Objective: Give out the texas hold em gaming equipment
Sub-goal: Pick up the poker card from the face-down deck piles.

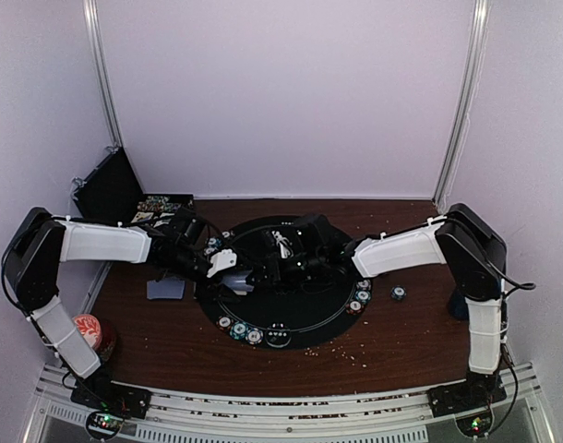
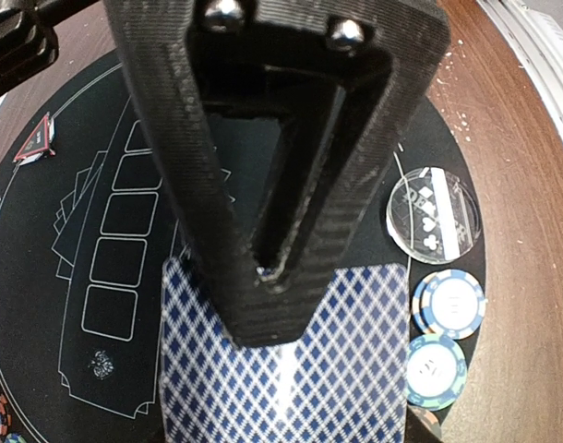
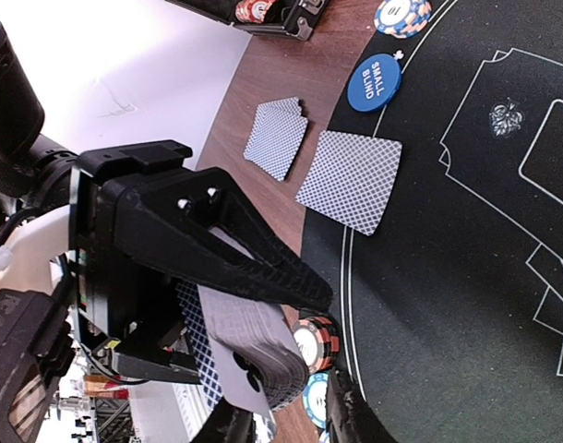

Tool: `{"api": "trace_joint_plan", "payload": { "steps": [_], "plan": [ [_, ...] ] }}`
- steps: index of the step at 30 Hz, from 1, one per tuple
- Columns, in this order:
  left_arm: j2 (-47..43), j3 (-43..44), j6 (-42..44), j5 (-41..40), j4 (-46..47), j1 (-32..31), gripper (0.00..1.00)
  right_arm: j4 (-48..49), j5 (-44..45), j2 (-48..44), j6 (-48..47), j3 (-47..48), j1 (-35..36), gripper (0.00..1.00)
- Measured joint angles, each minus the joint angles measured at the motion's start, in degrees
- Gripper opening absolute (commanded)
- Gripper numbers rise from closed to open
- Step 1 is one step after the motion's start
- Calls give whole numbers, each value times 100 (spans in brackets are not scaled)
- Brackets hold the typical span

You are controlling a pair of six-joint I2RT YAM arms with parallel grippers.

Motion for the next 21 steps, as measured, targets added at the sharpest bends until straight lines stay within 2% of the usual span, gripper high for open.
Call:
{"api": "trace_joint_plan", "payload": {
  "steps": [5, 8, 21],
  "plan": [
    [7, 4, 2, 22, -7, 0, 42, 273, -162, 0, 170, -57, -4, 15],
    [7, 4, 2, 24, -9, 0, 42, 433, -247, 0, 243, -68, -4, 1],
    [37, 7, 7, 101, -48, -31, 42, 660, -319, -179, 341, -398, -39, 0]
  ]
}}
